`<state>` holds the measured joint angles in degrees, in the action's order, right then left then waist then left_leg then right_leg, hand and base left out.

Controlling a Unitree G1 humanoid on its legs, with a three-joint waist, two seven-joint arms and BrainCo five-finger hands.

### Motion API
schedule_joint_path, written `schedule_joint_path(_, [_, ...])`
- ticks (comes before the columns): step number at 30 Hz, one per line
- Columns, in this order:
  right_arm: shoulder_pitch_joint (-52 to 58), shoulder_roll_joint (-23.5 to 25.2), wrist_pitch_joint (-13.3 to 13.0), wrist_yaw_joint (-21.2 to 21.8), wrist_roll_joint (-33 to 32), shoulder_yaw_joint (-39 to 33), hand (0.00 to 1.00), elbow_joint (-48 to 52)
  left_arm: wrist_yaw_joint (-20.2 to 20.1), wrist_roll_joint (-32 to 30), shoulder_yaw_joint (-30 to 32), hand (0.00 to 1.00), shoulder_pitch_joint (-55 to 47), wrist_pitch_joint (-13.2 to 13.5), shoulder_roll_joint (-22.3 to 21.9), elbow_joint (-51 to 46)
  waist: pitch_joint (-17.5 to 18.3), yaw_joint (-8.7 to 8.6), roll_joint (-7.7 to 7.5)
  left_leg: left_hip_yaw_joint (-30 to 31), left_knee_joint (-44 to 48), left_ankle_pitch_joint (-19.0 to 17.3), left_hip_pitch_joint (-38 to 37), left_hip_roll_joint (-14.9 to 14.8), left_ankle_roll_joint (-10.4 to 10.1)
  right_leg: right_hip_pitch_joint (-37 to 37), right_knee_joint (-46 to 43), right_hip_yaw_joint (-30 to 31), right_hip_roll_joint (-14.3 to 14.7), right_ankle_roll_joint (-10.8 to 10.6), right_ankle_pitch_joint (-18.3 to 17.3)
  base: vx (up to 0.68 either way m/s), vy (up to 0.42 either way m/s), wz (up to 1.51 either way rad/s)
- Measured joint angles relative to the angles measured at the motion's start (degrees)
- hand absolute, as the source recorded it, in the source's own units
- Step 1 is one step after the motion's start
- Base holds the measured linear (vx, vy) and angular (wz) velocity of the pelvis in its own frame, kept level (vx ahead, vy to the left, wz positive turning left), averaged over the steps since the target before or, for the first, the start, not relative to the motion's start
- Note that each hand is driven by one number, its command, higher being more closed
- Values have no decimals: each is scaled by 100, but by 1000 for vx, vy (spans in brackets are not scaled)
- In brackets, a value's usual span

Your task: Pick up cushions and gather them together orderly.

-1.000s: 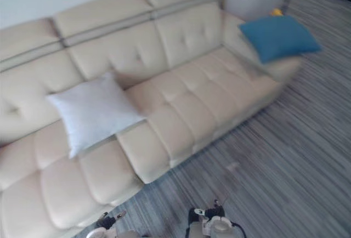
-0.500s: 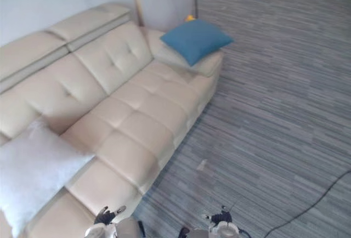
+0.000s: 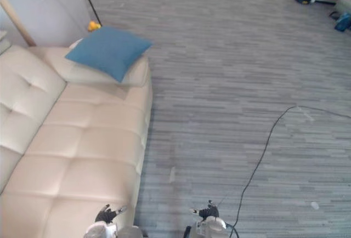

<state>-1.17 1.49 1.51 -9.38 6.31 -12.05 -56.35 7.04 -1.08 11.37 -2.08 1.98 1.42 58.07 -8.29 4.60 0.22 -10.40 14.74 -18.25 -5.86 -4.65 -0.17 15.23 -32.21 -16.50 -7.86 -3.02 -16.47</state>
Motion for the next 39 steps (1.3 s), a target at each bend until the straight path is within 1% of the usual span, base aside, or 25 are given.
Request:
schedule_joint_path(2, [-174,-173,12,7,7,-1,0,-131,5,-38,-4,0,24,-12,21,86,-56,-114,61,20,-253,-62,-252,-124,-136,361,807,141,175,51,538,347,-123,7])
schedule_joint_path(4, [-143,-238,6,2,37,-19,0,-173,-3,-89,-15,0,-49,-14,116,117,-59,-183,-4,185,-359,-136,-463,-135,-262,369,1260,333,218,132,1059,348,-186,43])
schedule_joint_path(5, [-111,-302,5,3,40,-67,0,-249,-4,-149,-19,0,-61,-15,144,129,-42,-224,-43,344,-256,-164,-627,-185,-306,303,1000,331,255,338,1341,558,-326,52])
schedule_joint_path(7, [-119,-361,8,3,40,-122,0,-313,-2,-224,44,0,-59,20,51,79,11,-214,97,661,1041,-136,-117,-451,-261,172,783,165,387,499,955,544,-329,27])
schedule_joint_path(8, [-131,-384,4,6,39,-113,0,-297,-12,-222,138,0,-29,12,-31,26,-57,-210,215,890,2288,112,433,-590,-156,34,725,64,486,573,748,460,-283,3])
schedule_joint_path(9, [-132,-415,3,-3,21,-83,0,-274,-21,-211,264,0,-20,9,-129,-82,-128,-188,333,998,3500,829,984,-766,-179,-233,766,50,643,678,595,461,-248,-7])
schedule_joint_path(10, [-160,-430,3,-16,-1,-53,0,-273,-23,-212,287,0,-21,10,-159,-153,-190,-137,337,1006,4240,994,1296,-941,-204,-470,853,62,750,756,504,462,-175,-21])
schedule_joint_path(11, [-158,-406,5,-32,-24,-52,0,-277,-33,-214,274,0,-18,10,-154,-191,-215,-118,349,968,4774,896,1538,-1005,-263,-752,939,89,819,811,394,577,-181,-19])
schedule_joint_path(12, [-137,-316,8,-48,-108,-43,0,-286,-63,-210,234,0,-16,15,-127,-315,-269,-113,238,834,4974,638,1950,-899,-284,-1359,1273,135,818,832,265,572,-178,-11])
schedule_joint_path(14, [-128,-282,11,-65,-197,-45,0,-287,-73,-211,176,0,-17,26,-119,-414,-271,-105,187,669,4616,503,2221,-764,-269,-1682,1568,151,810,820,245,450,-111,-4])
schedule_joint_path(17, [-208,-262,12,-78,-203,-126,0,-285,-75,-206,162,0,-2,44,-181,-556,-280,-35,165,119,2359,382,2600,-308,-186,-2285,2157,196,766,785,251,429,-8,-11])
schedule_joint_path(18, [-218,-261,10,-81,-202,-129,0,-287,-75,-208,158,0,21,50,-212,-559,-288,44,154,-60,1174,745,2577,-74,-118,-2542,2403,221,751,718,213,580,65,-20])
schedule_joint_path(19, [-220,-264,8,-81,-202,-128,0,-287,-76,-204,155,0,23,58,-218,-562,-283,91,153,-102,757,939,2571,-2,-93,-2642,2505,258,754,637,166,489,85,-26])
schedule_joint_path(21, [-237,-293,20,-80,-202,-123,0,-324,-99,-129,121,0,43,103,-218,-562,-255,226,162,-42,397,1782,2540,92,177,-2896,2703,473,792,421,10,474,136,-35])
schedule_joint_path(23, [-268,-159,14,-72,-196,-118,0,-316,-119,-94,174,0,71,112,-95,-559,-186,260,-103,-205,674,1320,2539,263,352,-2856,2442,769,518,368,7,620,167,-31])
schedule_joint_path(25, [-264,-149,12,-63,-171,-119,0,-308,-114,-86,168,0,73,102,-90,-533,-183,304,-132,-342,949,963,2338,249,376,-2543,1307,1018,397,322,3,543,170,-23])
schedule_joint_path(27, [-199,-140,2,-34,-167,-67,0,-309,-110,-87,100,0,98,83,-36,-403,-205,294,-155,-325,943,608,1832,303,392,-1761,-903,1085,182,-416,390,571,157,-7])
schedule_joint_path(28, [-160,-142,1,-22,-162,-54,0,-309,-113,-88,88,0,126,49,-7,-352,-213,275,-157,-300,918,478,1573,324,395,-1509,-1593,1044,97,-465,377,500,88,11])
schedule_joint_path(29, [-95,-150,0,-11,-123,-4,0,-309,-100,-89,97,0,122,3,13,-254,-238,242,-117,-239,806,298,1099,332,388,-1233,-2175,799,-40,-234,206,389,47,15])
schedule_joint_path(31, [-56,-156,-3,10,-122,124,0,-261,-99,-89,91,0,82,-13,42,-181,-273,181,-62,-143,531,221,571,331,381,-905,-2078,477,-132,-85,-17,429,12,25])
schedule_joint_path(34, [-55,-197,-72,9,-117,148,0,-206,-98,-95,55,0,88,-16,38,-115,-269,102,-83,201,152,114,73,243,254,-224,-551,348,35,-18,-17,399,-77,56])
schedule_joint_path(36, [-46,-216,-68,6,-114,93,0,-200,-94,-97,61,0,77,-15,37,-107,-261,69,-119,547,155,-122,-55,185,56,-14,1115,992,285,-46,627,367,-183,80])
schedule_joint_path(37, [-33,-229,-62,5,-113,86,0,-208,-93,-99,68,0,57,-14,40,-108,-255,43,-135,661,179,-211,-118,191,7,-12,1363,1140,283,-37,795,397,-268,103])
schedule_joint_path(38, [2,-273,-50,7,-109,76,0,-208,-86,-105,74,0,39,-16,26,-102,-243,-20,-118,918,264,-397,-240,156,-94,-63,1280,1220,288,-34,1262,553,-386,105])
schedule_joint_path(39, [33,-341,-40,32,-126,60,0,-209,-76,-106,76,0,-63,-11,-64,-80,-91,-52,1,1148,272,-465,-318,-30,-167,-33,932,1035,385,102,1188,610,-376,100])
